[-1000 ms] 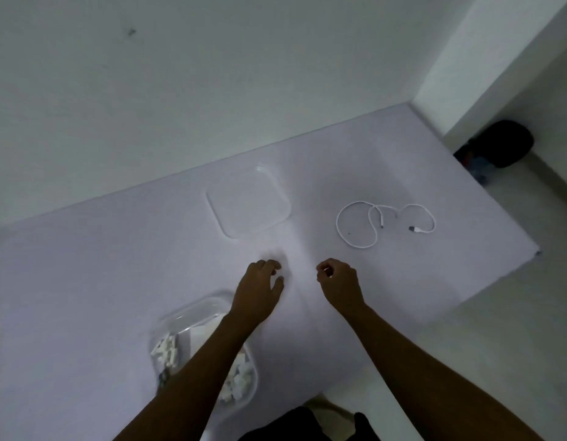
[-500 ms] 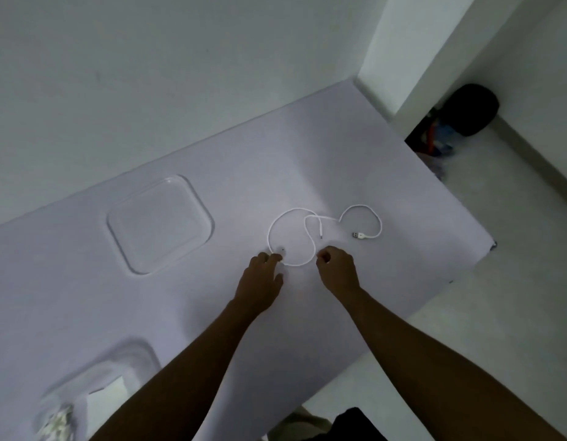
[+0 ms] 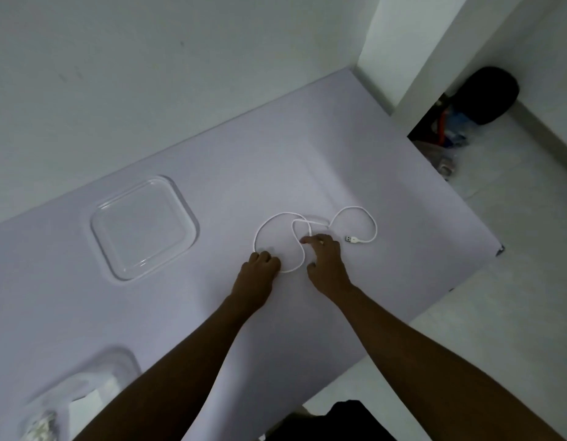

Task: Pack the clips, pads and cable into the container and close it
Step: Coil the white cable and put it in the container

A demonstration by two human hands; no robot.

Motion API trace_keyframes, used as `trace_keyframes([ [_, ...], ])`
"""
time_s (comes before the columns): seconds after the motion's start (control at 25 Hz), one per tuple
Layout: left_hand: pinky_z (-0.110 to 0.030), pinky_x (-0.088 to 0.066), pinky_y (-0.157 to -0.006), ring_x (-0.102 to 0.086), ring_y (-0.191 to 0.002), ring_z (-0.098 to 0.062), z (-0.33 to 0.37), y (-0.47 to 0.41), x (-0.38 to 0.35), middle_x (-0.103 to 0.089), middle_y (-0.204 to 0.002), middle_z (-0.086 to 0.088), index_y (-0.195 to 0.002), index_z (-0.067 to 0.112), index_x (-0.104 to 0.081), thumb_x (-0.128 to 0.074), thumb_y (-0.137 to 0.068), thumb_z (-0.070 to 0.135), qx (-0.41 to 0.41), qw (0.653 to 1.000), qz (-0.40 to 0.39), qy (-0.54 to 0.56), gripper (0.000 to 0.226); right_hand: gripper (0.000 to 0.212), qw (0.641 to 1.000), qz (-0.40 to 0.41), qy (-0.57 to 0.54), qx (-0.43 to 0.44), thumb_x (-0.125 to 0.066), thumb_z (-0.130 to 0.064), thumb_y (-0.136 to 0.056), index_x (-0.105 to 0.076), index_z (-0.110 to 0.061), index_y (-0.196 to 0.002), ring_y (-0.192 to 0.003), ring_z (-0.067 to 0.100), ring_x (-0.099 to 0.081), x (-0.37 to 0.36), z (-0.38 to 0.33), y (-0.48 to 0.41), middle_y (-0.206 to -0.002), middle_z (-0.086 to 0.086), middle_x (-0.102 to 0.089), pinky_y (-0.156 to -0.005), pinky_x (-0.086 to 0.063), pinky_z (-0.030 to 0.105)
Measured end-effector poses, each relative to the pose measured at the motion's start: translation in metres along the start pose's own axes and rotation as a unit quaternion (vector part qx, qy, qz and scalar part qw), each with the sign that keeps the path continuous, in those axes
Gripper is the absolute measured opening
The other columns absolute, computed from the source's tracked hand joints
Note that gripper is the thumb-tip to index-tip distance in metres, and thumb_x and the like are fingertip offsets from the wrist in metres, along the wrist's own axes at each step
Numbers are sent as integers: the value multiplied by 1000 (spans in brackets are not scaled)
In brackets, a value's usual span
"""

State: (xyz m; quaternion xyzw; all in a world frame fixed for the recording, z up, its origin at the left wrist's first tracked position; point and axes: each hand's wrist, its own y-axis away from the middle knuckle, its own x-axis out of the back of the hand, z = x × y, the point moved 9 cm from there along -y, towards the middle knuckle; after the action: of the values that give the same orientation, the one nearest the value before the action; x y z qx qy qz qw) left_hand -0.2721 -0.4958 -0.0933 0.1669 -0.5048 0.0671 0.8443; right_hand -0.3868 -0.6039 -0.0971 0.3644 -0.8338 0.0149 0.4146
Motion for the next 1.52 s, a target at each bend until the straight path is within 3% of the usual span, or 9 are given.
trace_keyframes([
  [0.16, -20, -39, -65, -50, -76, -15, 7, 5, 64, -58, -84, 2, -93, 16, -57, -49, -98, 9, 40, 967, 122, 220, 12, 14, 990, 28, 57, 125, -74, -24, -81, -70, -19, -94, -120, 28, -52, 5, -25, 4, -120, 5, -64, -106, -40, 48],
  [0.28, -22, -44, -64, -56, -70, -13, -32, 26, 130, -64, -81, 0, -92, 18, -54, -48, -101, 13, 130, 894, 271, 333, 12, 39, 991, 73, 29, 108, -67, -35, -85, -44, -22, -58, -65, 24, -54, 34, -37, 1, -61, -1, -50, -84, -46, 43],
  [0.44, -38, -50, -65, -61, -81, -22, -111, 74, 152, -66, -88, 1, -98, 13, -54, -42, -102, 15, 302, 801, 318, 407, 12, 52, 982, 146, -104, -61, -68, -36, -90, -51, -6, -51, -46, 16, -51, 92, -13, 0, -50, 7, -56, -54, -40, 34],
  [0.64, -32, -35, -94, -46, -122, -32, -80, 117, 175, -54, -132, -13, -129, 6, -50, -67, -89, 18, 233, 933, 204, 183, 46, 44, 984, -40, -172, 11, -67, -28, -88, -41, -10, -56, -43, 17, -31, 105, -152, 29, -52, 8, -32, -50, -28, 30],
  [0.8, -30, -25, -113, -27, -142, -19, 11, 150, 273, -33, -156, -4, -151, 16, -29, -67, -91, 28, 10, 942, 295, 161, 72, 42, 968, -179, -131, 115, -65, -28, -92, -53, 0, -64, -46, 19, -30, 94, -280, 93, -55, 9, -36, -44, -26, 27],
  [0.96, -36, -50, -87, -60, -98, -19, 39, 202, 352, -68, -105, -3, -106, 15, -65, -52, -97, 7, -89, 927, 322, 173, 18, 36, 939, -236, -207, 143, -60, -26, -97, -55, -8, -66, -49, 19, -21, 102, -372, 162, -55, 6, -31, -48, -16, 32],
  [1.16, -31, -43, -52, -42, -46, -22, -21, 255, 422, -40, -48, 3, -64, 13, -40, -36, -94, 8, 32, 816, 335, 470, 31, 40, 910, -287, -250, 167, -62, -37, -95, -48, -14, -65, -41, 15, -20, 112, -443, 236, -50, 3, -28, -45, -14, 28],
  [1.28, -26, -26, -46, -25, -45, -16, -56, 276, 434, -26, -55, 0, -63, 19, -35, -36, -96, 14, 117, 755, 281, 581, 34, 41, 808, -301, -458, 215, -51, -45, -98, -45, -18, -67, -29, 9, -22, 140, -501, 275, -41, -5, -27, -38, -17, 24],
  [1.52, -21, -18, -43, -24, -43, -10, -6, 301, 443, -30, -52, 5, -60, 21, -34, -42, -97, 28, 52, 901, 206, 378, 38, 33, 633, -311, -624, 336, -48, -44, -94, -64, -14, -94, -41, 3, -35, 184, -615, 336, -54, -8, -50, -38, -28, 16],
])
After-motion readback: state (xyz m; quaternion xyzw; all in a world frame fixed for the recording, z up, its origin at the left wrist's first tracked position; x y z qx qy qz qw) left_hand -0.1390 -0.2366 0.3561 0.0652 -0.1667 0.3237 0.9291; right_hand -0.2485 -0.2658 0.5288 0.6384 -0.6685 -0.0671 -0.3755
